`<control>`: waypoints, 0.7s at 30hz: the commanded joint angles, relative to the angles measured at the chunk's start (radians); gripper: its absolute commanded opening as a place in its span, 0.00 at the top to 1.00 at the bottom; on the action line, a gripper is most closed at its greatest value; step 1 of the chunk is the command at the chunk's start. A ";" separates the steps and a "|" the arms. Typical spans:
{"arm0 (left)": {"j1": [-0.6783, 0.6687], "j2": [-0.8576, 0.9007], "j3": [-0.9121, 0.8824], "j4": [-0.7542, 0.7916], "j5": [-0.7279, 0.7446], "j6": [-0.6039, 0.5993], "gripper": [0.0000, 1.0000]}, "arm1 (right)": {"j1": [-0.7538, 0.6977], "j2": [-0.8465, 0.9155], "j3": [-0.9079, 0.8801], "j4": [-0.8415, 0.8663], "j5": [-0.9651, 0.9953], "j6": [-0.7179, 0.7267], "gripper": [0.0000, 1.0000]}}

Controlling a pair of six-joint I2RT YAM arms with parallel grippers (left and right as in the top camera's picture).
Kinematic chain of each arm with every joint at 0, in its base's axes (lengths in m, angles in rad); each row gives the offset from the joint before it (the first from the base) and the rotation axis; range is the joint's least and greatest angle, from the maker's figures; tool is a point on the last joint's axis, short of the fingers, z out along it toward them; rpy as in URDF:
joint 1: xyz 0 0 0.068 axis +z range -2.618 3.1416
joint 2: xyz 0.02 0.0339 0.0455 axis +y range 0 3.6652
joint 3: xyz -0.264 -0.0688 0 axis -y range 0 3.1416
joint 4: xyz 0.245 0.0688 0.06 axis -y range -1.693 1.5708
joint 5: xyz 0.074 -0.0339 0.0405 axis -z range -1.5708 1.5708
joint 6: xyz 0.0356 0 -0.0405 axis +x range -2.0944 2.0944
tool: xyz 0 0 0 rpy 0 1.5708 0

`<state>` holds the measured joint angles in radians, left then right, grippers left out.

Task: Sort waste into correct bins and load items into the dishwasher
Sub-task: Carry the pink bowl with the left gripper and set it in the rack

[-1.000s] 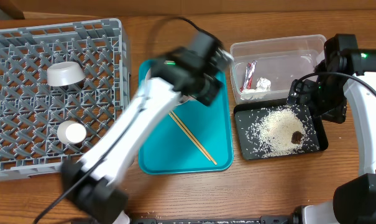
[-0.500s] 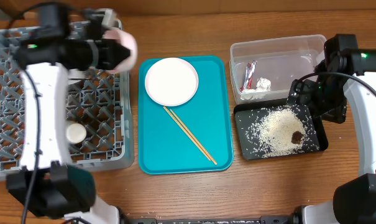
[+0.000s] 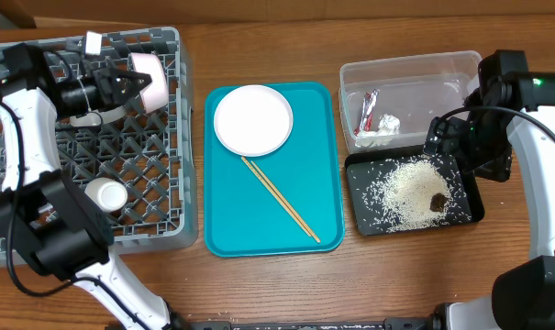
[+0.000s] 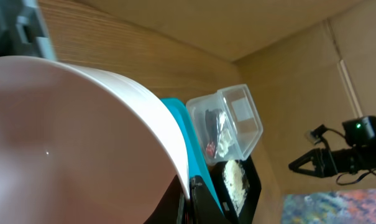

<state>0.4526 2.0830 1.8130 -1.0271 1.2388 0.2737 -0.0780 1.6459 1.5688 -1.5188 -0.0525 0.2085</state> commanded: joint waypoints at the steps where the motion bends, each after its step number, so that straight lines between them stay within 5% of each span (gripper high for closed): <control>1: 0.035 0.055 0.003 0.016 0.098 0.034 0.96 | -0.003 -0.008 0.004 0.002 -0.005 0.001 0.00; 8: 0.076 0.109 0.003 0.006 0.082 0.034 0.93 | -0.003 -0.008 0.004 0.002 -0.005 0.001 0.00; 12: 0.088 0.116 0.002 -0.022 0.032 0.034 0.69 | -0.003 -0.008 0.004 0.001 -0.005 0.001 0.00; 13: 0.094 0.116 0.002 -0.032 0.024 0.034 0.59 | -0.003 -0.008 0.004 0.000 -0.005 0.001 0.00; 14: 0.105 0.115 0.002 -0.048 0.025 0.034 0.38 | -0.003 -0.008 0.004 0.000 -0.005 0.001 0.00; 15: 0.114 0.115 0.002 -0.064 0.026 0.034 0.31 | -0.003 -0.008 0.004 0.000 -0.005 0.001 0.00; 21: 0.180 0.090 0.003 -0.208 0.045 0.145 0.30 | -0.003 -0.008 0.004 0.002 -0.005 0.001 0.00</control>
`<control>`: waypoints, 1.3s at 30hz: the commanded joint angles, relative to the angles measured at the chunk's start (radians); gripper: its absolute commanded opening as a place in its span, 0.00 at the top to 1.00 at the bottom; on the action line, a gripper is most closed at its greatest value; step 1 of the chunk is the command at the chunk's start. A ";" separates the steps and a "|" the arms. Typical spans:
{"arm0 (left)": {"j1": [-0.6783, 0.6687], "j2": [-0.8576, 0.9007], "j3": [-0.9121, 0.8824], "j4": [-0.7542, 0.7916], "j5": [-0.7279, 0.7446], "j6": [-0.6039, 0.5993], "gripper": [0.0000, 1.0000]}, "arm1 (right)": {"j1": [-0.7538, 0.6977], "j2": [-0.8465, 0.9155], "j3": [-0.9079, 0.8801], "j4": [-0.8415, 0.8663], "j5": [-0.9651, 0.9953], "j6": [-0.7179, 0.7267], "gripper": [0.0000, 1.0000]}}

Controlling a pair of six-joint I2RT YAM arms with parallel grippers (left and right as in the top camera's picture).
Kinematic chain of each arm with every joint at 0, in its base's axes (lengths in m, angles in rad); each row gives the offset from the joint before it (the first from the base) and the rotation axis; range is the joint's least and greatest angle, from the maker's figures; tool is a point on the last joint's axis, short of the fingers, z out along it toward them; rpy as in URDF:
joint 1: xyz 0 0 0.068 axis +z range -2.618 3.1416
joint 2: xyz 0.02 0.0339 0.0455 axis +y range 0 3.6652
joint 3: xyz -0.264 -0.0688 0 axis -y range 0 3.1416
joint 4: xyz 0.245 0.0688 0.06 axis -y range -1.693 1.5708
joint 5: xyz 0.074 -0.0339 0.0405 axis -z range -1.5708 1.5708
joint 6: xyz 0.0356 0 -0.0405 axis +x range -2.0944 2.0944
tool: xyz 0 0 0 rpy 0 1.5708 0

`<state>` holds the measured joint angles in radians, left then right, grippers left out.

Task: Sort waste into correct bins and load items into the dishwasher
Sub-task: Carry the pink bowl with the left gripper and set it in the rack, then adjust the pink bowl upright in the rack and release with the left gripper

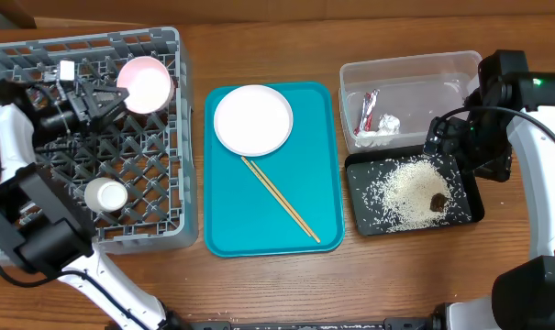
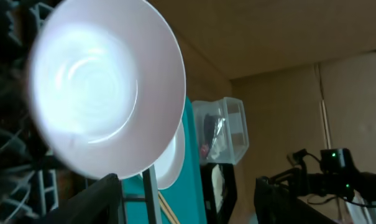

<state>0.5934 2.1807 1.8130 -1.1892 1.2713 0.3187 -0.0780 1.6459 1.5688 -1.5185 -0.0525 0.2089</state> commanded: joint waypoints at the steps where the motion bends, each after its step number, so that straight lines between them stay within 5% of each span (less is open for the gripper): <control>1: 0.043 -0.016 0.003 -0.061 0.016 0.112 0.32 | -0.003 -0.008 0.004 0.001 -0.005 0.000 0.00; 6: 0.026 -0.092 0.003 -0.078 0.059 0.153 0.32 | -0.003 -0.008 0.004 0.001 -0.005 0.001 0.00; 10: -0.037 -0.187 0.003 -0.046 -0.080 0.149 0.31 | -0.003 -0.008 0.004 0.002 -0.005 0.001 0.00; 24: -0.465 -0.244 0.002 0.163 -1.239 -0.253 0.29 | -0.003 -0.008 0.004 0.002 -0.005 0.001 0.00; 39: -0.593 -0.141 0.002 0.236 -1.462 -0.274 0.36 | -0.003 -0.008 0.004 -0.002 -0.005 0.001 0.00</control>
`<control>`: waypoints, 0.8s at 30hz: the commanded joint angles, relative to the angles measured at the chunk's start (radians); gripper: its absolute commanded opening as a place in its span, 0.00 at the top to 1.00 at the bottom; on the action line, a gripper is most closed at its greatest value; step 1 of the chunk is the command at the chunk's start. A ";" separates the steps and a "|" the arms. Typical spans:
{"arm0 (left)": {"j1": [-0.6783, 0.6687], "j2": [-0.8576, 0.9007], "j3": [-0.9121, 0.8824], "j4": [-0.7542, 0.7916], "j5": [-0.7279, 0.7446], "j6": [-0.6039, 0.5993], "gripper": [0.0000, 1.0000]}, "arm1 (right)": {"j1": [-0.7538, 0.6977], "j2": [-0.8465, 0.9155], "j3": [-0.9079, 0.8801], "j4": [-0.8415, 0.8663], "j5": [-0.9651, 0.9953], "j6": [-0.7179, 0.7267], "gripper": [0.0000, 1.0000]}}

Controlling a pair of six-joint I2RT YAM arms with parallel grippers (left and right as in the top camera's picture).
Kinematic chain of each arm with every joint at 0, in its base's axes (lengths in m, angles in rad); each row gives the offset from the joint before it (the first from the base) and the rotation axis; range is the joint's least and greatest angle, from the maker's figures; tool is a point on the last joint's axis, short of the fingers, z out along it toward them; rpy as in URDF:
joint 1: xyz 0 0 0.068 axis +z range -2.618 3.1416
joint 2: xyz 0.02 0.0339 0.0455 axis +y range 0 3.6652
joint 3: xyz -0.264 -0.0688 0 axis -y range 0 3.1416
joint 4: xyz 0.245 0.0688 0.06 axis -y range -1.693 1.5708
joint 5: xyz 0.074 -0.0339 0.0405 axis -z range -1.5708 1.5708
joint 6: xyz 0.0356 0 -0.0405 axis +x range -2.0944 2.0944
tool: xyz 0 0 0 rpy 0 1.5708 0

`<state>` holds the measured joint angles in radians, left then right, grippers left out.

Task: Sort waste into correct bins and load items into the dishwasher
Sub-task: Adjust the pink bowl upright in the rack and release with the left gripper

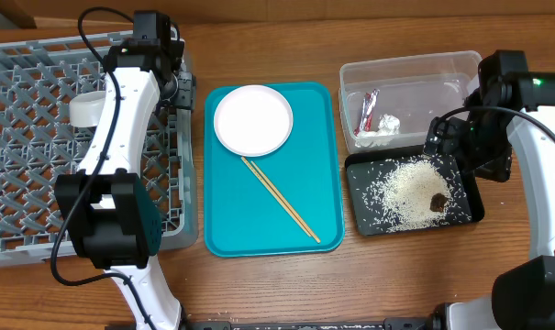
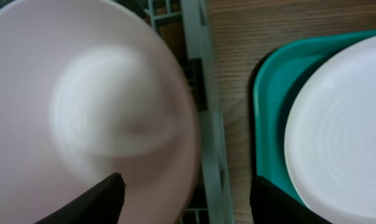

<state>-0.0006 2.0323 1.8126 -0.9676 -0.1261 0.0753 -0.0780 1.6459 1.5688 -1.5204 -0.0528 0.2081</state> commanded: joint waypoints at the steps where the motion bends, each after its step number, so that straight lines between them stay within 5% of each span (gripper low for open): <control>1: 0.001 0.008 0.003 0.022 -0.064 -0.031 0.40 | -0.003 -0.008 0.004 0.000 -0.005 0.002 0.00; 7: 0.000 0.008 0.002 0.034 -0.052 -0.031 0.69 | -0.003 -0.008 0.004 0.000 -0.004 0.002 0.00; 14: 0.000 0.010 -0.014 0.042 -0.052 -0.031 0.74 | -0.003 -0.008 0.004 -0.004 -0.005 0.002 0.00; 20: 0.000 0.010 -0.016 0.053 -0.052 -0.031 0.96 | -0.003 -0.008 0.004 -0.004 -0.005 0.002 0.00; 24: 0.000 0.008 -0.011 0.057 -0.013 -0.031 0.96 | -0.003 -0.008 0.004 -0.005 -0.005 0.002 0.00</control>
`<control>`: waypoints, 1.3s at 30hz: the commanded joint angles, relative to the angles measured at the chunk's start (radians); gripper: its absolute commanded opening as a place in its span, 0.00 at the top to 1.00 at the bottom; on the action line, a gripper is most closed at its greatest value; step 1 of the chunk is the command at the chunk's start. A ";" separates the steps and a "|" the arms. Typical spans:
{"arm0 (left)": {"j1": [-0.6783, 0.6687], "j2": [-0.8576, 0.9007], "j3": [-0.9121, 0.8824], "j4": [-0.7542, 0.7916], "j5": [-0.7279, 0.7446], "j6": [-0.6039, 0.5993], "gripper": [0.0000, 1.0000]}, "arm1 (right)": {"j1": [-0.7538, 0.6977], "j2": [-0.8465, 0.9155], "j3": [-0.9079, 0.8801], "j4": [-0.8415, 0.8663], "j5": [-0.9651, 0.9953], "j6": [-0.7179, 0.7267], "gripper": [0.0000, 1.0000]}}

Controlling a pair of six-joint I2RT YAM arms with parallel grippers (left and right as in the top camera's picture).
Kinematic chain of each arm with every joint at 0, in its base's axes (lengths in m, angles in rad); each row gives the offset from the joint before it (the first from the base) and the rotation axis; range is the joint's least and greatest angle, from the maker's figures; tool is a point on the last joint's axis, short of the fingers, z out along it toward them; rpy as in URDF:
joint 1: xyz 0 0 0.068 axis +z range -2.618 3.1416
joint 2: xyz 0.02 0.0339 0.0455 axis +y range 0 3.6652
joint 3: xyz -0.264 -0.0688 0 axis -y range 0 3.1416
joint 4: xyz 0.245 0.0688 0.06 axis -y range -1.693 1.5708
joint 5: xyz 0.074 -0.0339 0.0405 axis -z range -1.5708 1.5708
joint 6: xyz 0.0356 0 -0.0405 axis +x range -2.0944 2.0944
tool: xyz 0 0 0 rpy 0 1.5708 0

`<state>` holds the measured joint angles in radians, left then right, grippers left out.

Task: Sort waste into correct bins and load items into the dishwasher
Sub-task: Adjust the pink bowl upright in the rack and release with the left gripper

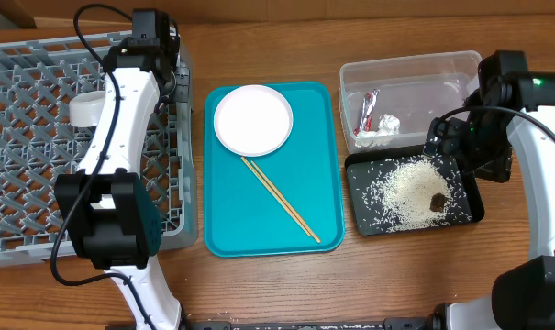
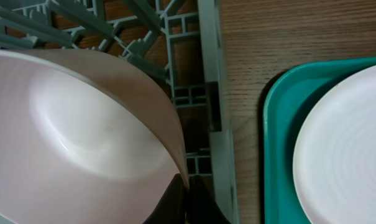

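Observation:
A pink bowl (image 2: 82,137) fills the left wrist view, tilted over the grey dish rack (image 2: 206,74) at its far right corner. My left gripper (image 2: 188,200) is shut on the bowl's rim. From overhead the left arm (image 1: 153,46) covers the bowl. A white plate (image 1: 253,120) and a pair of chopsticks (image 1: 280,198) lie on the teal tray (image 1: 323,183). My right gripper (image 1: 440,137) hangs at the far left corner of the black tray (image 1: 364,206); its jaws are too dark to read.
A white cup (image 1: 86,108) stands in the rack (image 1: 38,183). The clear bin (image 1: 415,78) at the back right holds wrappers (image 1: 373,115). Rice and a brown lump (image 1: 438,200) lie in the black tray. The rack's wall sits close to the teal tray.
My left gripper was open above the pink bowl at the rack's far right corner. Now it is shut on the bowl's rim and the bowl sits tilted. The right arm has not moved.
First my left gripper held the pink bowl over the rack's far side. Then the fingers were apart with the bowl on edge in front of them. Later they hung open over the bowl at the far right corner, and now they pinch its rim.

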<state>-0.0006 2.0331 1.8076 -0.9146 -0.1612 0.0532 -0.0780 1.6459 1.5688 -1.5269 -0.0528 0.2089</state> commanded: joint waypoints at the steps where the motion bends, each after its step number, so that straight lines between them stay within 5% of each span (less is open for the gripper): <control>1: 0.000 0.006 -0.002 0.003 0.034 -0.009 0.96 | -0.003 -0.008 0.004 0.002 -0.005 0.001 0.00; 8: 0.025 -0.059 0.077 -0.008 0.258 -0.003 0.96 | -0.003 -0.008 0.004 0.003 -0.004 0.001 0.00; 16: 0.188 -0.099 0.136 -0.009 0.890 0.166 0.96 | -0.003 -0.008 0.004 0.003 -0.004 0.001 0.00; 21: 0.303 -0.047 0.136 -0.022 1.165 0.241 0.96 | -0.003 -0.008 0.004 0.001 -0.004 0.001 0.00; 31: 0.424 0.143 0.136 -0.007 1.440 0.257 0.96 | -0.003 -0.008 0.004 -0.002 -0.004 0.001 0.00; 39: 0.505 0.243 0.136 -0.016 1.473 0.254 0.96 | -0.003 -0.008 0.004 -0.002 -0.004 0.001 0.00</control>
<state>0.4706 2.2505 1.9285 -0.9203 1.2758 0.2882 -0.0780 1.6459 1.5688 -1.5303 -0.0528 0.2089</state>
